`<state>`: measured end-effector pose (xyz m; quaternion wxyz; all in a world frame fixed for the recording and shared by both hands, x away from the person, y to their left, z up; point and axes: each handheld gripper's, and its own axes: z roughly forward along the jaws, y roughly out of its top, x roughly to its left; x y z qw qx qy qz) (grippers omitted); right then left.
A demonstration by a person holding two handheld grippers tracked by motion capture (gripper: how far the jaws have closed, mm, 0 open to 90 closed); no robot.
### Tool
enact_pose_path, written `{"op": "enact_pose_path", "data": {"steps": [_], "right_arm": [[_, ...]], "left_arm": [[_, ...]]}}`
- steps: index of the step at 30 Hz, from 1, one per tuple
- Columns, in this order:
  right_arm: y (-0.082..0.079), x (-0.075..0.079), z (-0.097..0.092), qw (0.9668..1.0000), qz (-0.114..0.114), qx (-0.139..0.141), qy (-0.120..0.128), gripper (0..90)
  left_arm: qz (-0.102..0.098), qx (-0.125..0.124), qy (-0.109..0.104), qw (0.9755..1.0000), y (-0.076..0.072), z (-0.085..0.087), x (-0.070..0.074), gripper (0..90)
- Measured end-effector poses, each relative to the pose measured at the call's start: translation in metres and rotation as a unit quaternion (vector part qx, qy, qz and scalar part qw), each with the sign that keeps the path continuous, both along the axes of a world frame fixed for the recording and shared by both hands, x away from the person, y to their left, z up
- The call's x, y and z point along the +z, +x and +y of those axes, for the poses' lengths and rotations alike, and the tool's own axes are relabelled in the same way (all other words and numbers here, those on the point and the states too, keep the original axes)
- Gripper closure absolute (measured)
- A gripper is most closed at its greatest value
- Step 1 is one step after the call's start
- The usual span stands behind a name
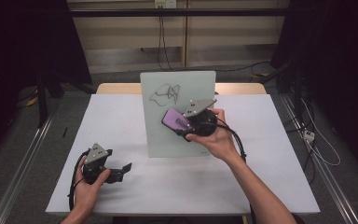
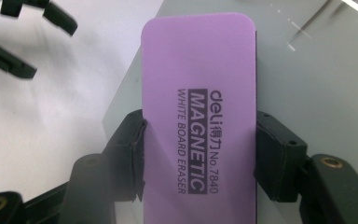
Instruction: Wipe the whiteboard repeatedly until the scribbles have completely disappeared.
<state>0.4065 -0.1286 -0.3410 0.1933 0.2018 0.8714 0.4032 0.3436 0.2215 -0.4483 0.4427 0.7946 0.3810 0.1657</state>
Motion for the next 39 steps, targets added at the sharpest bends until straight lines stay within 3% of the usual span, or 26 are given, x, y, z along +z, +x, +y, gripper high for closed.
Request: {"op": "enact_pose_path", "data": {"steps": [17, 21, 25, 39], "right_arm": [[0.02, 0.059, -0.008, 0.9979, -0.044, -0.038, 0.029, 41.9], [0.019, 0.056, -0.004, 0.9979, -0.046, -0.037, 0.025, 41.9], [0.016, 0.047, 0.008, 0.9986, -0.047, -0.026, -0.005, 41.9], [0.011, 0.018, 0.032, 0.9998, -0.012, 0.009, -0.01, 41.8]], "left_arm": [[0.0, 0.001, -0.002, 1.0, 0.0, 0.001, 0.0, 5.0], [0.002, 0.001, -0.001, 1.0, 0.0, 0.0, 0.0, 5.0], [0.001, 0.0, 0.0, 1.0, 0.0, -0.001, 0.0, 5.0], [0.001, -0.001, 0.001, 1.0, 0.0, -0.001, 0.0, 5.0]]}}
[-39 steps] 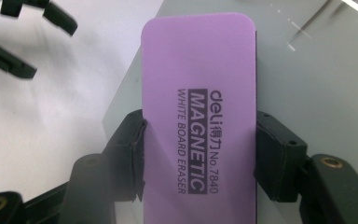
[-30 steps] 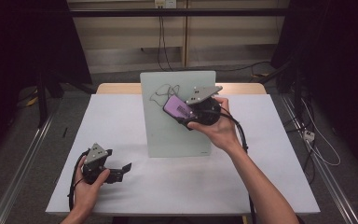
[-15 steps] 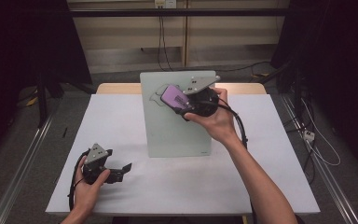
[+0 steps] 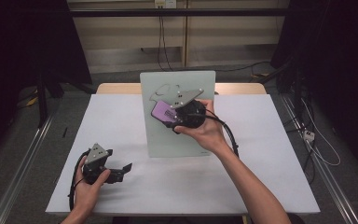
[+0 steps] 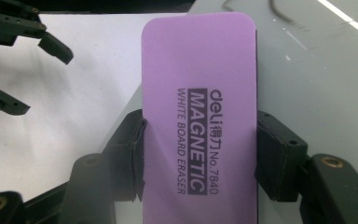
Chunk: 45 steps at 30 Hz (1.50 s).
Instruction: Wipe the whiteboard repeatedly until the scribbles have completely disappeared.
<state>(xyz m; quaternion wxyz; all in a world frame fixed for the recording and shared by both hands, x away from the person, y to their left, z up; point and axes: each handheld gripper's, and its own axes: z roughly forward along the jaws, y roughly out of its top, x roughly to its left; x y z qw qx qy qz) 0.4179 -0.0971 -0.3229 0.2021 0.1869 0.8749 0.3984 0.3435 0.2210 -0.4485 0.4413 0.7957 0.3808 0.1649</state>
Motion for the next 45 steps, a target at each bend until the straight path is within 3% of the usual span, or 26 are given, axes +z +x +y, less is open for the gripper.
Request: {"op": "enact_pose_path", "data": {"steps": [8, 14, 22, 26, 31, 33, 45], "right_arm": [[0.001, 0.001, 0.001, 1.0, 0.005, 0.003, 0.002, 41.8], [0.007, 0.022, -0.015, 0.9992, -0.01, -0.02, 0.032, 41.8], [0.012, 0.047, -0.037, 0.9967, -0.033, -0.055, 0.05, 41.9], [0.013, 0.054, -0.041, 0.9962, -0.038, -0.064, 0.044, 41.9], [0.011, 0.047, -0.032, 0.9967, -0.038, -0.061, 0.036, 41.9], [0.009, 0.041, -0.025, 0.9976, -0.038, -0.053, 0.022, 41.9], [0.001, 0.004, 0.014, 1.0, -0.003, -0.007, -0.006, 41.8]], "left_arm": [[-0.002, 0.002, -0.003, 1.0, 0.001, 0.001, 0.0, 5.0], [-0.001, 0.003, -0.007, 1.0, 0.0, 0.002, 0.001, 5.0], [-0.003, 0.003, -0.004, 1.0, 0.0, 0.002, 0.002, 5.0], [-0.003, 0.001, -0.003, 1.0, 0.001, 0.001, 0.001, 5.0], [-0.002, 0.0, -0.003, 1.0, 0.001, 0.001, 0.001, 5.0], [-0.002, 0.0, -0.002, 1.0, 0.001, 0.001, 0.001, 5.0], [-0.003, 0.0, -0.003, 1.0, 0.0, 0.001, 0.001, 5.0]]}}
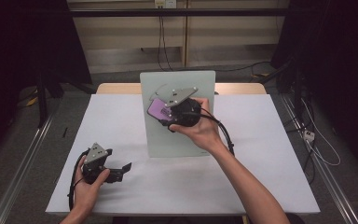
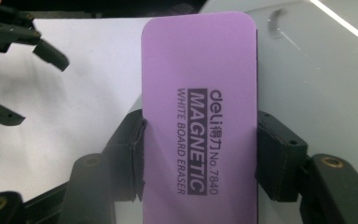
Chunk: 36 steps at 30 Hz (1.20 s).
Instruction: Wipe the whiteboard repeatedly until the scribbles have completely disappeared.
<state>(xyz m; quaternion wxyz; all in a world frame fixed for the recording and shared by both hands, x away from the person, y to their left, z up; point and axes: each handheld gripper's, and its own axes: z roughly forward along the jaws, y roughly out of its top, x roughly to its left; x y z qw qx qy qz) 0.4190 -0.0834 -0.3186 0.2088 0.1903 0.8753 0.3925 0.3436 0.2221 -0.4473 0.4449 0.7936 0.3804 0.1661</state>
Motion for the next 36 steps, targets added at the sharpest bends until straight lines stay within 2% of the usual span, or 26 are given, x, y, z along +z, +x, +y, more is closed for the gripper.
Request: {"op": "enact_pose_path", "data": {"steps": [3, 6, 14, 24, 29, 36], "right_arm": [[0.0, -0.002, 0.005, 1.0, 0.003, 0.006, -0.005, 41.8], [0.003, 0.001, 0.003, 0.9999, 0.008, 0.007, 0.005, 41.8], [0.01, 0.027, -0.008, 0.9995, -0.017, -0.014, 0.024, 41.8], [0.017, 0.054, -0.021, 0.9971, -0.039, -0.046, 0.047, 41.9], [0.015, 0.049, -0.012, 0.9977, -0.039, -0.043, 0.034, 41.8], [0.011, 0.028, 0.011, 0.9994, -0.025, -0.018, 0.014, 41.8]], "left_arm": [[-0.001, 0.001, -0.001, 1.0, 0.0, 0.001, 0.0, 5.0], [0.0, 0.002, -0.002, 1.0, 0.0, 0.001, 0.0, 5.0], [-0.002, 0.001, -0.002, 1.0, 0.0, 0.002, 0.001, 5.0], [-0.002, 0.002, -0.001, 1.0, 0.0, 0.002, 0.001, 5.0], [0.0, 0.001, 0.0, 1.0, -0.001, 0.001, 0.001, 5.0], [-0.001, 0.0, 0.0, 1.0, -0.001, 0.002, 0.001, 5.0]]}}
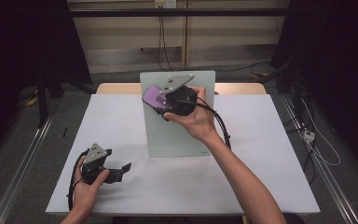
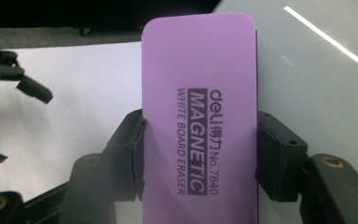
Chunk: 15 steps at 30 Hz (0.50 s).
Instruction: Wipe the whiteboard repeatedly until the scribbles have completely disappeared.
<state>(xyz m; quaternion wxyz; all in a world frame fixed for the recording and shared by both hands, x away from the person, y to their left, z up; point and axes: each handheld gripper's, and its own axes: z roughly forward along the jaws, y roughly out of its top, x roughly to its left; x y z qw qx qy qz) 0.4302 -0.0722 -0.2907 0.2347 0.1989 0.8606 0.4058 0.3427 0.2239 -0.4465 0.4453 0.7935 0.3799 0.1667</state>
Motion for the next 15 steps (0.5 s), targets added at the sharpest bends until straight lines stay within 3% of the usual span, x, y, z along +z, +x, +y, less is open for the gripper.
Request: {"op": "enact_pose_path", "data": {"steps": [7, 15], "right_arm": [[-0.009, -0.031, 0.025, 0.9982, 0.034, 0.035, -0.034, 41.9], [-0.004, -0.024, 0.029, 0.9989, 0.028, 0.034, -0.017, 41.9]], "left_arm": [[-0.001, 0.0, -0.001, 1.0, 0.0, 0.0, 0.0, 5.0], [0.0, 0.001, 0.0, 1.0, 0.0, 0.001, 0.0, 5.0]]}}
